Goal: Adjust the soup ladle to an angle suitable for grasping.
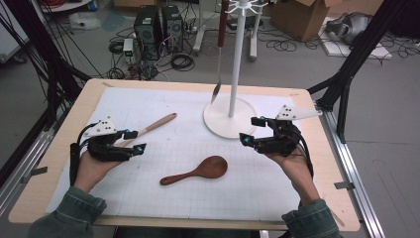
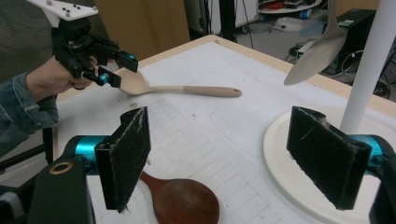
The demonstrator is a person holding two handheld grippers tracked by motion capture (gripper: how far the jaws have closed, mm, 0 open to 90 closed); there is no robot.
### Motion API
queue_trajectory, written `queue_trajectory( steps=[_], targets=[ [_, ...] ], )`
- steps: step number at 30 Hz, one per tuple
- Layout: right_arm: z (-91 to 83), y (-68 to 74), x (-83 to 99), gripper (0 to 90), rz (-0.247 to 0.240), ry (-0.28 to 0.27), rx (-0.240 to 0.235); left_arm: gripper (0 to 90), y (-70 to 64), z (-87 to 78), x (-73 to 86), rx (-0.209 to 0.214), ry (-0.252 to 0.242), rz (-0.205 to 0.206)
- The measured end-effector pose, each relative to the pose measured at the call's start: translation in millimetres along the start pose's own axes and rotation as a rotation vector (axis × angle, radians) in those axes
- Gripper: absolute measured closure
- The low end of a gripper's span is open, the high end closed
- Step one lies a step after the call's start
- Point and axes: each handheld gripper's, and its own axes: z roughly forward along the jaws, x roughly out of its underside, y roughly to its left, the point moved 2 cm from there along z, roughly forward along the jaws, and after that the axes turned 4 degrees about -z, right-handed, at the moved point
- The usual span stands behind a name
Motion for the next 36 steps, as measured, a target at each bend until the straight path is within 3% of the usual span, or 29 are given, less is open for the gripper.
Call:
queue_trajectory(
  steps=[12,18,23,36],
  targets=[
    [-8.0,4.2,21.5,21.0,0.009,-0.028,0.034,43.8,6.5,-8.3,-21.6,-0.013,0.034,0.061],
    [-9.6,5.4,26.5,21.0,0.005,-0.024,0.04,47.0,17.0,-9.1,-33.3,0.01,0.03,0.071],
    [-11.2,4.2,33.7,20.9,0.009,-0.013,0.053,48.4,28.5,-6.4,-42.6,-0.002,0.046,0.078],
    [-10.1,0.8,47.8,20.9,0.027,0.002,0.061,49.4,56.0,17.0,-34.7,-0.006,0.116,0.022]
  ],
)
